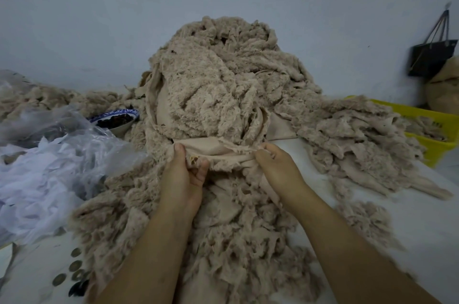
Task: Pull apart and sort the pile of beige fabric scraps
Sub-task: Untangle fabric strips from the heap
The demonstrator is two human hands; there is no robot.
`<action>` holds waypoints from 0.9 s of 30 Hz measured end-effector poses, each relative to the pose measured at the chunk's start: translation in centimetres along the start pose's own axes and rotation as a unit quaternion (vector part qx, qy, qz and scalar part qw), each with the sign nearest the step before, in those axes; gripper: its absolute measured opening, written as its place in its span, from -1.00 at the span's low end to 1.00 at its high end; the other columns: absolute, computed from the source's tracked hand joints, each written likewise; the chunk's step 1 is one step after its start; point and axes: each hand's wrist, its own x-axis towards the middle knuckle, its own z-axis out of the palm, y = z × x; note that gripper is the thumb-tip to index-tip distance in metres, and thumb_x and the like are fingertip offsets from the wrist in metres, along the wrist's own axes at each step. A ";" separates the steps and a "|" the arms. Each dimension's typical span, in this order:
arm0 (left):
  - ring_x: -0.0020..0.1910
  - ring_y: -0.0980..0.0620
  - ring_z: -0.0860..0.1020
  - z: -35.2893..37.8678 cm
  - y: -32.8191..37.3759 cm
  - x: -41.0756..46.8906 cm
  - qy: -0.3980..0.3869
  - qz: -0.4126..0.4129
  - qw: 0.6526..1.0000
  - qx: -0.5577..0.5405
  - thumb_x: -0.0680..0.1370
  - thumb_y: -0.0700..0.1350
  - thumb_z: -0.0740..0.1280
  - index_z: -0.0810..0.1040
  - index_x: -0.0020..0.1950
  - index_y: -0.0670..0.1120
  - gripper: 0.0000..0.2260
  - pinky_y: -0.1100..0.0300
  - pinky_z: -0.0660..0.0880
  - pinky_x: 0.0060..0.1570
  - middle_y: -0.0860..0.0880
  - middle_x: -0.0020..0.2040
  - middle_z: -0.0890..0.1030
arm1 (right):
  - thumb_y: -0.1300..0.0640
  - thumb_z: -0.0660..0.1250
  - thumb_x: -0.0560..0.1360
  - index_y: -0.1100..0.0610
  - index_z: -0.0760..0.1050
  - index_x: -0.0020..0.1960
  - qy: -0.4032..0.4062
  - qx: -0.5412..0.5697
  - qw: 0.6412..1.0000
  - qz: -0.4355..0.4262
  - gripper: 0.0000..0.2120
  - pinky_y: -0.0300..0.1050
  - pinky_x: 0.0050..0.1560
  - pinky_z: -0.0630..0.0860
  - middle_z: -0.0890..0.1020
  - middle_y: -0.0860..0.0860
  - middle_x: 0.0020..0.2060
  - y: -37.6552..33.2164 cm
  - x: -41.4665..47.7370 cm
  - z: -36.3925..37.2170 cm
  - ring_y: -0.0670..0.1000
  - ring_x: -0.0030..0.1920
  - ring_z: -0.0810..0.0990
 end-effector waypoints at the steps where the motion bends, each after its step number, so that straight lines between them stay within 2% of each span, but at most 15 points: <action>1: -0.53 0.16 0.56 0.0 0.0 0.1 0.014 0.001 1.000 0.013 0.65 0.00 0.29 0.55 -0.05 -0.12 -0.79 0.30 0.53 -0.48 0.04 -0.46 0.60 | 0.02 0.18 0.63 0.30 0.44 0.15 -0.004 0.026 1.000 0.004 -0.67 0.29 0.14 0.47 0.55 0.31 0.02 -0.2 -0.1 0.0 0.36 0.05 0.47; 2: -0.55 0.17 0.54 0.0 -0.1 0.2 0.027 0.004 0.999 0.027 0.65 0.02 0.29 0.53 -0.06 -0.12 -0.78 0.30 0.52 -0.50 0.02 -0.45 0.58 | 0.00 0.18 0.63 0.29 0.44 0.14 -0.012 0.045 0.999 0.008 -0.67 0.27 0.15 0.47 0.53 0.28 0.02 -0.2 -0.2 -0.1 0.33 0.04 0.46; 3: -0.58 0.17 0.51 0.0 -0.2 0.3 0.040 0.009 0.998 0.040 0.65 0.03 0.28 0.50 -0.08 -0.12 -0.76 0.30 0.50 -0.51 0.01 -0.44 0.53 | -0.01 0.19 0.62 0.23 0.47 0.05 -0.025 0.053 0.998 0.002 -0.71 0.14 0.25 0.11 0.55 0.23 -0.10 0.1 -0.2 -0.1 0.28 -0.09 0.49; 4: -0.60 0.18 0.48 0.0 -0.2 0.4 0.048 0.017 0.997 0.050 0.65 0.04 0.27 0.48 -0.09 -0.11 -0.75 0.31 0.48 -0.53 0.00 -0.42 0.49 | -0.01 0.19 0.61 0.13 0.47 -0.11 -0.042 0.037 0.998 -0.009 -0.76 -0.13 -0.19 0.20 0.53 0.11 -0.28 0.3 -0.1 -0.1 0.14 -0.28 0.46; 6: -0.60 0.20 0.47 -0.1 -0.1 0.4 0.046 0.034 0.998 0.029 0.67 0.03 0.23 0.48 -0.01 -0.11 -0.78 0.32 0.47 -0.53 -0.01 -0.33 0.47 | 0.03 0.19 0.60 -0.04 0.30 -0.30 -0.072 -0.073 0.994 -0.041 -0.71 -0.19 -0.33 0.23 0.37 -0.12 -0.45 0.9 0.1 -0.1 -0.09 -0.42 0.27; 8: -0.52 0.17 0.57 -0.1 0.3 0.2 0.022 0.029 0.998 -0.052 0.68 0.00 0.22 0.49 0.12 -0.12 -0.79 0.30 0.52 -0.48 -0.04 -0.16 0.53 | 0.08 0.22 0.58 -0.02 0.18 -0.27 -0.086 -0.214 0.971 -0.061 -0.70 -0.09 -0.32 0.14 0.29 -0.09 -0.38 1.6 0.6 0.2 -0.07 -0.38 0.21; 11: -0.31 0.02 0.70 -0.1 1.2 0.1 -0.006 -0.015 0.982 -0.190 0.68 -0.04 0.20 0.53 0.07 -0.14 -0.80 0.29 0.57 -0.43 -0.14 0.06 0.60 | 0.15 0.24 0.55 0.03 0.14 -0.27 -0.037 -0.313 0.947 -0.064 -0.67 -0.06 -0.30 0.15 0.27 -0.02 -0.31 2.2 1.4 0.0 -0.01 -0.29 0.27; 14: -0.12 -0.01 0.68 -0.6 2.4 0.6 -0.039 -0.013 0.959 -0.281 0.70 -0.08 0.18 0.57 0.12 -0.22 -0.75 0.27 0.61 -0.36 -0.21 0.07 0.65 | 0.15 0.18 0.57 0.03 0.18 -0.28 0.081 -0.323 0.942 -0.052 -0.71 -0.07 -0.26 0.20 0.31 -0.03 -0.29 2.4 1.5 -1.1 0.06 -0.17 0.35; 16: -0.25 0.03 0.69 -0.7 2.7 0.7 -0.050 0.002 0.957 -0.286 0.72 -0.14 0.14 0.57 0.13 -0.24 -0.75 0.24 0.63 -0.32 -0.19 -0.07 0.71 | 0.12 0.17 0.58 0.07 0.25 -0.24 0.142 -0.287 0.946 -0.056 -0.78 -0.07 -0.20 0.26 0.36 -0.01 -0.24 2.5 1.5 -1.9 0.08 -0.11 0.39; 19: -0.29 -0.02 0.72 -0.2 2.2 0.1 -0.072 0.003 0.957 -0.281 0.73 -0.15 0.10 0.56 0.09 -0.23 -0.73 0.17 0.64 -0.31 -0.20 -0.22 0.72 | -0.14 0.16 0.49 -0.02 0.40 -0.16 0.068 -0.177 0.975 -0.115 -0.79 -0.16 -0.03 0.38 0.39 -0.14 -0.07 1.4 0.9 -1.0 -0.07 0.05 0.42; 21: -0.22 0.02 0.71 0.1 1.8 -0.2 -0.097 -0.004 0.957 -0.272 0.72 -0.12 0.11 0.55 0.12 -0.26 -0.72 0.14 0.66 -0.26 -0.19 -0.23 0.70 | -0.37 0.12 0.44 -0.10 0.48 0.01 -0.036 -0.170 0.973 -0.154 -0.59 -0.29 0.03 0.37 0.37 -0.23 0.04 0.6 -0.1 0.5 -0.22 0.13 0.37; 22: -0.21 0.08 0.69 0.1 1.8 -0.3 -0.101 -0.008 0.957 -0.271 0.72 -0.09 0.13 0.54 0.17 -0.27 -0.71 0.13 0.66 -0.25 -0.17 -0.24 0.68 | -0.42 0.12 0.44 -0.09 0.49 0.13 -0.071 -0.213 0.960 -0.169 -0.50 -0.28 0.07 0.37 0.36 -0.24 0.07 0.8 -0.3 1.2 -0.20 0.16 0.36; 24: -0.23 0.06 0.68 0.0 1.8 -0.3 -0.100 -0.010 0.957 -0.271 0.71 -0.07 0.14 0.53 0.23 -0.27 -0.69 0.15 0.65 -0.27 -0.17 -0.16 0.68 | -0.28 0.20 0.50 0.01 0.49 0.21 -0.094 -0.330 0.917 -0.203 -0.55 -0.18 0.05 0.34 0.37 -0.17 0.04 1.5 -0.2 1.5 -0.07 0.17 0.37; 25: -0.18 0.01 0.70 -0.1 1.9 -0.2 -0.100 -0.008 0.955 -0.278 0.71 -0.06 0.15 0.52 0.24 -0.26 -0.69 0.15 0.65 -0.28 -0.20 -0.06 0.69 | -0.14 0.24 0.53 0.08 0.50 0.14 -0.077 -0.358 0.910 -0.194 -0.67 -0.13 -0.02 0.33 0.39 -0.12 -0.02 1.7 0.0 1.3 0.00 0.13 0.40; 27: -0.07 -0.06 0.70 -0.5 2.1 0.2 -0.090 -0.006 0.947 -0.307 0.70 -0.06 0.16 0.51 0.29 -0.27 -0.67 0.13 0.65 -0.26 -0.23 0.10 0.64 | 0.05 0.27 0.54 0.19 0.43 -0.06 -0.005 -0.305 0.943 -0.132 -0.81 -0.05 -0.20 0.30 0.42 -0.02 -0.18 1.7 0.4 0.5 0.07 -0.07 0.45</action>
